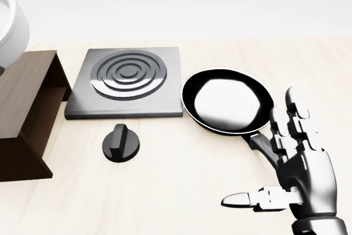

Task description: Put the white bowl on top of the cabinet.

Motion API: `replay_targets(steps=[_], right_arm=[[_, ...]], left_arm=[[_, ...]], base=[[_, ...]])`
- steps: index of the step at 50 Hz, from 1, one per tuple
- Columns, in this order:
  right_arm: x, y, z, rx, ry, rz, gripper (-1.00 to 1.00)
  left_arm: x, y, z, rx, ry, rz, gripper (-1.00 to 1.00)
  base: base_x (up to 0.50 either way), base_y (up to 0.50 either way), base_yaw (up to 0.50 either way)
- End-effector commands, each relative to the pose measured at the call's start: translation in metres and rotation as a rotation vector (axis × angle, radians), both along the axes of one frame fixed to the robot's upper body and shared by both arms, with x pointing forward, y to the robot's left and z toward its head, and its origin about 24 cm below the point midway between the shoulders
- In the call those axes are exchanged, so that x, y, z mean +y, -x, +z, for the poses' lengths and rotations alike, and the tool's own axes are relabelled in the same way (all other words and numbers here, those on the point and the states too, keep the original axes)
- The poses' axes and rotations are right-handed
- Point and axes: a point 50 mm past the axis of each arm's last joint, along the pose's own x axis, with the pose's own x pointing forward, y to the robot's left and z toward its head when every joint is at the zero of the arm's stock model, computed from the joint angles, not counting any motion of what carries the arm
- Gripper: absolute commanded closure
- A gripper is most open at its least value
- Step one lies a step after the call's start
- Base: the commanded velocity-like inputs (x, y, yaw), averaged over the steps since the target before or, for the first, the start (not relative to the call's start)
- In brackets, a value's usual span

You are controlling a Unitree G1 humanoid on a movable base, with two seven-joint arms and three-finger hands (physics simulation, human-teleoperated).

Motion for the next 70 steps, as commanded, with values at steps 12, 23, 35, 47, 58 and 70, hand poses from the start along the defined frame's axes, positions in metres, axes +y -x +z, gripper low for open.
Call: replay_targets(steps=[12, 23, 35, 47, 58, 70], right_arm=[[-0.001, 0.000, 0.001, -0.004, 0.000, -0.003, -1.00], [-0.001, 0.001, 0.001, -0.004, 0.000, -0.002, -1.00], [0.001, -0.001, -0.002, 0.008, 0.002, 0.001, -1.00], [0.000, 0.000, -0.001, 0.004, 0.001, 0.000, -1.00], [0.000, -0.001, -0.001, 0.004, 0.002, 0.001, -1.00], [0.000, 0.000, 0.000, 0.002, 0.001, 0.001, -1.00]], left_arm=[[0.017, -0.003, -0.020, -0.066, 0.117, 0.065, 1.00], [0.032, -0.006, -0.040, -0.047, 0.195, 0.129, 1.00], [0.042, -0.020, -0.048, -0.027, 0.261, 0.206, 1.00], [0.036, -0.026, -0.051, -0.018, 0.260, 0.210, 1.00], [0.032, -0.029, -0.053, -0.005, 0.256, 0.206, 1.00], [0.032, -0.031, -0.059, 0.010, 0.262, 0.223, 1.00]], base=[[0.00, 0.00, 0.00], [0.00, 0.00, 0.00], [0.00, 0.00, 0.00], [0.00, 0.00, 0.00], [0.00, 0.00, 0.00], [0.00, 0.00, 0.00]])
